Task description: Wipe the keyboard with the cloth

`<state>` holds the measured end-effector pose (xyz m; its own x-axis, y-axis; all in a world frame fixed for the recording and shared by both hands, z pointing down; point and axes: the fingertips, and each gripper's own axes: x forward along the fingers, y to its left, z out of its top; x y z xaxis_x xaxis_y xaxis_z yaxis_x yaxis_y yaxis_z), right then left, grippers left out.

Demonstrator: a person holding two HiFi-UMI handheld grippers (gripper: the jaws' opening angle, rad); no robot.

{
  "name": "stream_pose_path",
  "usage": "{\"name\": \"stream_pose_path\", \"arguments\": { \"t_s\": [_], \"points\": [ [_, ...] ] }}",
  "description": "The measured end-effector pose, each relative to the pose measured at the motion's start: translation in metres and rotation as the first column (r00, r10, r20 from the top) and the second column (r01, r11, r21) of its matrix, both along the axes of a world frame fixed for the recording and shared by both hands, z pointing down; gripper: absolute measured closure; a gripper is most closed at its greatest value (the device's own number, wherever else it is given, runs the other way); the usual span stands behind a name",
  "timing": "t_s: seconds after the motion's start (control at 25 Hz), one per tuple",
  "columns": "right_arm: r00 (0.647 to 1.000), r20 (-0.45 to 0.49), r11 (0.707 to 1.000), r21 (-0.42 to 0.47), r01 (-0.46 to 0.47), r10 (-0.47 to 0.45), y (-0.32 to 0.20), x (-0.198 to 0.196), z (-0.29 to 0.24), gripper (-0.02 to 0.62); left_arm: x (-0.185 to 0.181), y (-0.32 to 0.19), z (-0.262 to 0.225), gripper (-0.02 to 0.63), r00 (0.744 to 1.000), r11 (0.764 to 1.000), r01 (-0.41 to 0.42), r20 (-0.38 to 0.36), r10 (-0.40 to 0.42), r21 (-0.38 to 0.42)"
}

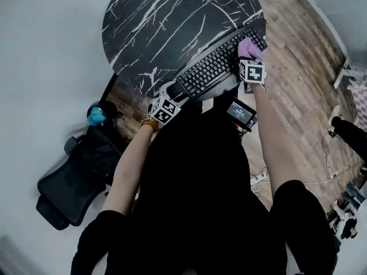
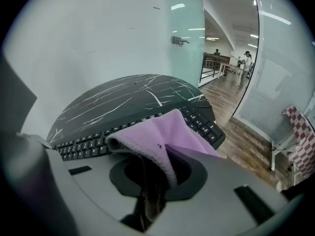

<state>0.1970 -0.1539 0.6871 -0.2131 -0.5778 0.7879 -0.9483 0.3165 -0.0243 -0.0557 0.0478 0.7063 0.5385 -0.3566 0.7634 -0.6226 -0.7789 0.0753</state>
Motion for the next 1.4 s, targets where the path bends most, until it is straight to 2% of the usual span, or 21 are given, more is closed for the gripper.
{"name": "stream_pose_path", "arguments": {
  "t_s": [0.12, 0.84, 1.16, 1.4],
  "points": [
    [1.000, 0.010, 1.000, -0.006, -0.014, 0.014, 0.002, -0.003, 0.000, 0.537, 0.000, -0.001, 0.000, 0.279, 1.000, 1.000, 0.002, -0.002, -0.002, 0.004],
    [0.995, -0.014, 0.995, -0.035, 0.095, -0.096, 0.038, -0.053, 0.004, 0.537, 0.001, -0.002, -0.001, 0.279, 1.000, 1.000, 0.002, -0.016, -0.002, 0.022],
    [0.997, -0.025, 0.997, -0.032, 0.072, -0.073, 0.044, -0.058, 0.000, 0.537, 0.001, 0.000, 0.000, 0.280, 1.000, 1.000, -0.003, -0.022, 0.004, 0.026],
    [0.995, -0.018, 0.994, -0.045, 0.095, -0.096, 0.055, -0.070, 0.008, 0.537, 0.001, 0.000, 0.000, 0.280, 1.000, 1.000, -0.004, -0.024, 0.005, 0.031]
  ]
}}
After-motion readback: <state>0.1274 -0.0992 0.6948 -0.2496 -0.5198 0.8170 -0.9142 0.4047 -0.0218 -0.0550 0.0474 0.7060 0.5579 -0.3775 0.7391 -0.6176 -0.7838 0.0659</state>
